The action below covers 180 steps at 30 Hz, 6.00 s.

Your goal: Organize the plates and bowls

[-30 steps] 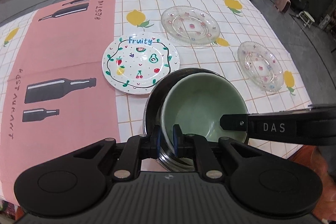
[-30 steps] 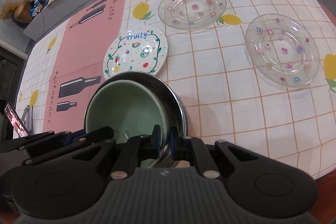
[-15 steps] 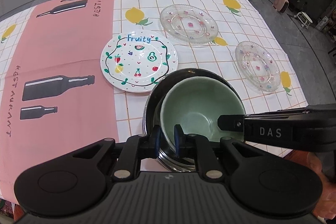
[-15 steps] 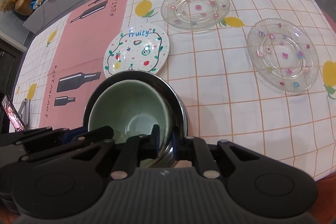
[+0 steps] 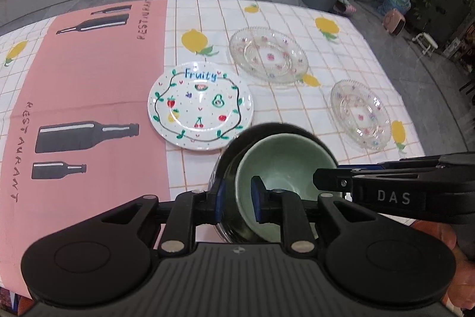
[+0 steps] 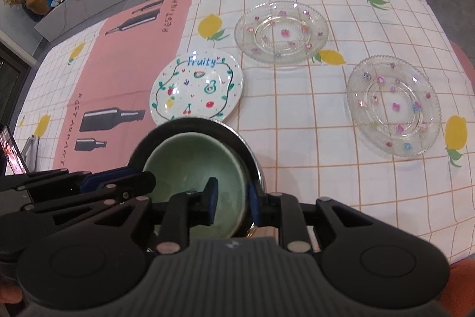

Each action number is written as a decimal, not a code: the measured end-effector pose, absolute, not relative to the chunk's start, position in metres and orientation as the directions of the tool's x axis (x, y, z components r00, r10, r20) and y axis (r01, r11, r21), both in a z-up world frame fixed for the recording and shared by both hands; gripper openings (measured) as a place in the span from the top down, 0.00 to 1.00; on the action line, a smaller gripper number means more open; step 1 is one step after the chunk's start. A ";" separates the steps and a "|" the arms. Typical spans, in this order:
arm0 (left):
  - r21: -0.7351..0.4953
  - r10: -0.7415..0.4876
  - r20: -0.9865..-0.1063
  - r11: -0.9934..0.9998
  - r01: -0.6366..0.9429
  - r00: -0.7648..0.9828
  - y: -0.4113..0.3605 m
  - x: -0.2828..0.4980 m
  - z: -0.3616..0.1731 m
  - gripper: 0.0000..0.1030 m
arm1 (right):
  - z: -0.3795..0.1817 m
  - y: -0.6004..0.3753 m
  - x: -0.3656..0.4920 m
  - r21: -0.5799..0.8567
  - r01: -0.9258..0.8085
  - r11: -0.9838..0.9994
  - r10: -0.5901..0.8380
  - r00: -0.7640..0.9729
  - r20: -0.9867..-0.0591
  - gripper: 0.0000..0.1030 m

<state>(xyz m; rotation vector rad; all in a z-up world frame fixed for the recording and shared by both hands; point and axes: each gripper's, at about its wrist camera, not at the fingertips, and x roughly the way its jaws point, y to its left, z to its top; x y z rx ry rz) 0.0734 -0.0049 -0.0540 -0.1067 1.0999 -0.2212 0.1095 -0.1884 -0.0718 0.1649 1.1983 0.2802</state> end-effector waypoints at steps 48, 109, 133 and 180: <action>-0.403 -0.308 -0.804 0.911 -0.086 0.508 0.108 0.186 -0.150 0.61 | -0.160 -0.183 0.268 0.392 -0.105 0.914 0.406 0.261 -0.876 0.75; -0.303 -0.176 -0.917 0.891 -0.339 0.357 0.168 0.094 -0.138 0.85 | -0.170 -0.032 0.254 0.334 -0.445 0.831 0.297 -0.154 -0.942 0.92; -0.289 -0.130 -0.896 0.897 -0.335 0.425 0.167 0.092 -0.123 0.71 | -0.160 -0.036 0.248 0.272 -0.450 0.851 0.275 -0.060 -0.960 0.80; -0.322 -0.309 -0.869 0.946 0.031 0.385 -0.131 0.175 -0.090 0.59 | -0.128 -0.379 0.163 0.342 0.150 0.928 0.227 0.498 -0.837 0.65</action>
